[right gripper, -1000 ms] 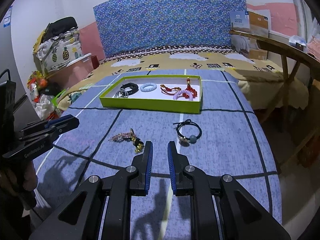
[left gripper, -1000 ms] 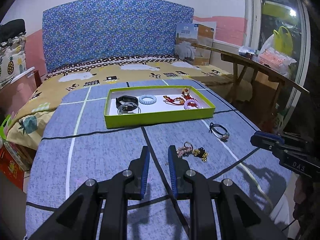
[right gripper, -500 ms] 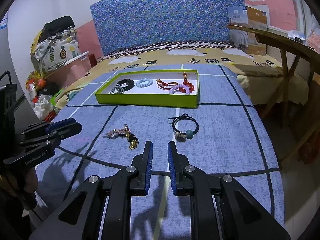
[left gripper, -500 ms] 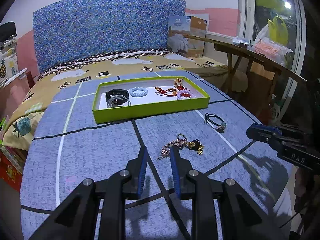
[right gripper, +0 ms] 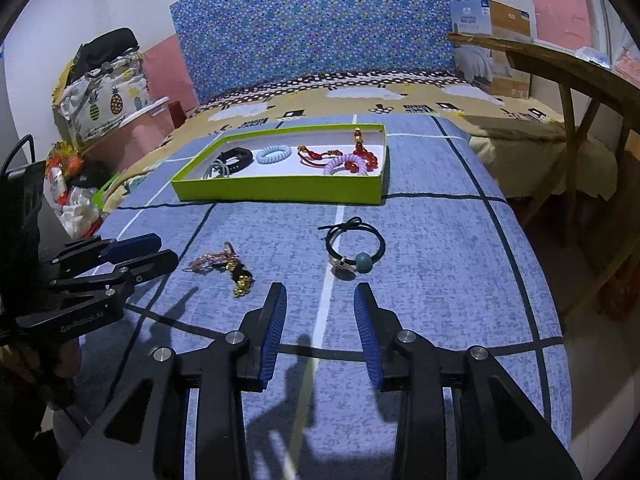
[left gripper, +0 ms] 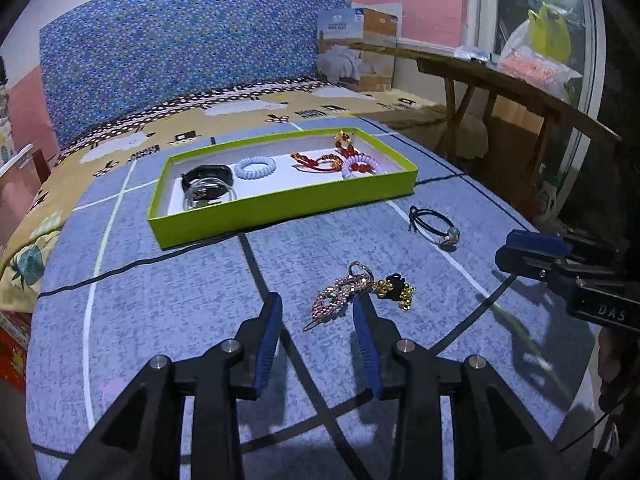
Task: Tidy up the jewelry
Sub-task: 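Grasp the pink rhinestone keychain with the left tool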
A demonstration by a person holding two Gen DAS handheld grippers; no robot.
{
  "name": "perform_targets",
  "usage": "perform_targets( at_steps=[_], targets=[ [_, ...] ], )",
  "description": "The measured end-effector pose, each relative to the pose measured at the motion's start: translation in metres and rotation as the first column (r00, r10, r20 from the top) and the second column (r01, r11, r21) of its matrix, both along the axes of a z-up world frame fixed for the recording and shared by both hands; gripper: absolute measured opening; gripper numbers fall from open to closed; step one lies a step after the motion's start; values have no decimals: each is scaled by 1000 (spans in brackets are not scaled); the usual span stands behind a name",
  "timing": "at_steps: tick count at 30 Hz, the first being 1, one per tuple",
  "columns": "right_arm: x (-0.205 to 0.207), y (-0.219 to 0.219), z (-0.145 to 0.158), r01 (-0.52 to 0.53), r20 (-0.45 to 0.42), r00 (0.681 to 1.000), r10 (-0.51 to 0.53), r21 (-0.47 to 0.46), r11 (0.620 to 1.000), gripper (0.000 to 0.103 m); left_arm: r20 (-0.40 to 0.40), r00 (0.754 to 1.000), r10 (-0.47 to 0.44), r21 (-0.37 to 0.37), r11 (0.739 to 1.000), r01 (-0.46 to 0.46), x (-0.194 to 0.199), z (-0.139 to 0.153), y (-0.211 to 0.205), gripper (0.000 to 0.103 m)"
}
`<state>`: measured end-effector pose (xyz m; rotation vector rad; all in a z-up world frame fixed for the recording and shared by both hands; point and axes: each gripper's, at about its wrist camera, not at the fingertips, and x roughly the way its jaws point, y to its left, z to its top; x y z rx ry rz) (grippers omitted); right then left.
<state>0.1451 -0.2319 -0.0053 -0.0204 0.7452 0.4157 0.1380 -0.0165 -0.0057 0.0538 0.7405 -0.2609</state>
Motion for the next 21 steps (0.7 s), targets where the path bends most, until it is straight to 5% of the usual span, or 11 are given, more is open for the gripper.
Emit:
perform_targets(
  at_steps=[15, 17, 21],
  targets=[
    [13, -1, -9, -3, -26, 1000, 3, -11, 1000, 36, -112, 989, -93, 41, 994, 98, 28, -16, -20, 37],
    [16, -1, -10, -3, -29, 1000, 3, -9, 1000, 36, -121, 989, -90, 34, 995, 95, 29, -17, -19, 21],
    [19, 0, -12, -4, -36, 999, 4, -6, 1000, 36, -118, 989, -86, 25, 996, 89, 28, -16, -17, 15]
  ],
)
